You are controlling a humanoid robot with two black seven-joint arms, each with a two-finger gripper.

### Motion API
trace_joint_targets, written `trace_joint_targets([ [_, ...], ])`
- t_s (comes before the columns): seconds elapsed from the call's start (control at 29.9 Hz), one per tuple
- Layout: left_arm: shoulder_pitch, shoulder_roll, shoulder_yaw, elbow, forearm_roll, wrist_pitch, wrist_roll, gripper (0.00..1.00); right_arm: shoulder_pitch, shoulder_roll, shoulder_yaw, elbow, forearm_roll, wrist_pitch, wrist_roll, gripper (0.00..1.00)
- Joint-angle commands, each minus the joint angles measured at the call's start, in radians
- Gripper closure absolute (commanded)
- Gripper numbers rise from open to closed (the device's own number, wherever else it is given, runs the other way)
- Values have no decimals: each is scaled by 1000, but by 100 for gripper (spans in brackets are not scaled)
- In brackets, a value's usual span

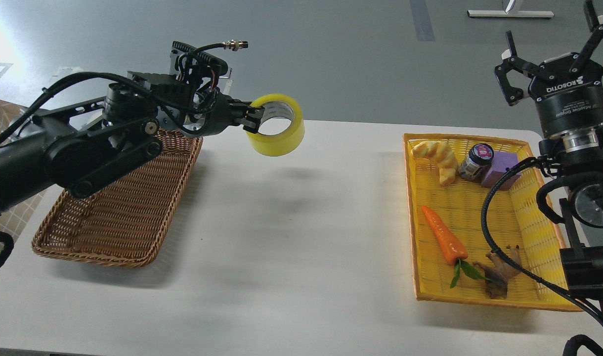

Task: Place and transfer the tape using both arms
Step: 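Carry the tape roll with the left gripper over the wicker basket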

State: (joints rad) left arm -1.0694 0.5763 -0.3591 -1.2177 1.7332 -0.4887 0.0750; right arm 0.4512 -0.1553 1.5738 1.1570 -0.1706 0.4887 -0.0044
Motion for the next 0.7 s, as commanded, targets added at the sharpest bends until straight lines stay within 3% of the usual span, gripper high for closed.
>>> trace_joint_targets([
  [0.0, 0, 42, 0, -8, 0, 0, -4, 100, 0, 2, 0, 0, 0, 0, 0, 0],
  [0.67, 51, 290, 11, -8, -1, 0, -23, 100, 1, 2, -1, 0, -1, 0, 0, 0],
])
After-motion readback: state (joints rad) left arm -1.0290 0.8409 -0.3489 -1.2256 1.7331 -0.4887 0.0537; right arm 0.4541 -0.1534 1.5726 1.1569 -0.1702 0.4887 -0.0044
